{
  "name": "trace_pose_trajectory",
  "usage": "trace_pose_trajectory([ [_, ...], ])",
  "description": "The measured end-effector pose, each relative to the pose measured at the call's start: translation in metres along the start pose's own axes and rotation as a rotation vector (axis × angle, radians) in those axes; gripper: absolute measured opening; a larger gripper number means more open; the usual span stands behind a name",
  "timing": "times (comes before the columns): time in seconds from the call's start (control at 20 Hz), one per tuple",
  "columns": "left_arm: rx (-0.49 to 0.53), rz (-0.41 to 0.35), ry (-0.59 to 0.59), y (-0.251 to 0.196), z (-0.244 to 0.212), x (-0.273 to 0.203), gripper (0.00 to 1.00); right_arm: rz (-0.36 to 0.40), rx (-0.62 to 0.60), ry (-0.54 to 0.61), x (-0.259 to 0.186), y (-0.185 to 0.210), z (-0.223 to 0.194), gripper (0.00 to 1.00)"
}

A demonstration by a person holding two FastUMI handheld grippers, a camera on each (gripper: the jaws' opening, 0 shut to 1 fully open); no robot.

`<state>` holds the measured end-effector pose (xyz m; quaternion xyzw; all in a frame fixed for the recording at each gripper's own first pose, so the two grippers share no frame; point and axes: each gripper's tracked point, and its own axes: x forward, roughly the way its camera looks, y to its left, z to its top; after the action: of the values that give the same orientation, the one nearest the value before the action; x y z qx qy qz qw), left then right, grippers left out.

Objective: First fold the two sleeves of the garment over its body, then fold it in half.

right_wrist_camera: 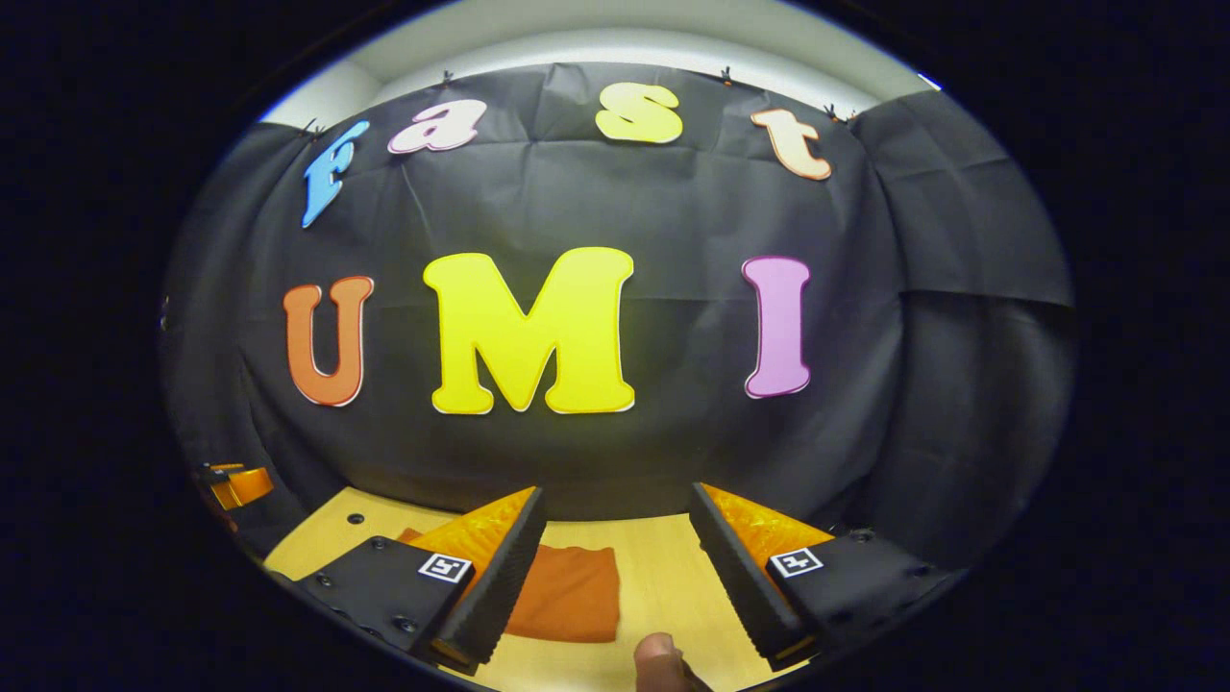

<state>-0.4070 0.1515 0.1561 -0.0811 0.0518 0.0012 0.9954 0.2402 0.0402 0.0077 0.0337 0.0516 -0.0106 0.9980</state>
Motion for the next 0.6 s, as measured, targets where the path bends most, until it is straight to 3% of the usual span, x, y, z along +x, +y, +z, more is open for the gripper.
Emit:
trace_pose_trajectory([
  [0.05,0.027,0.017,-0.017,0.000,0.000,-0.016,0.98,0.009,-0.015,-0.012,-0.003,0.005,-0.002,0.92],
  [0.25,0.017,0.021,-0.057,-0.017,-0.002,-0.055,0.98,0.013,-0.019,-0.065,-0.009,0.004,0.003,0.96],
  [0.6,-0.020,0.036,-0.051,-0.015,-0.016,-0.053,1.00,0.071,-0.016,-0.009,-0.014,0.020,-0.008,0.96],
])
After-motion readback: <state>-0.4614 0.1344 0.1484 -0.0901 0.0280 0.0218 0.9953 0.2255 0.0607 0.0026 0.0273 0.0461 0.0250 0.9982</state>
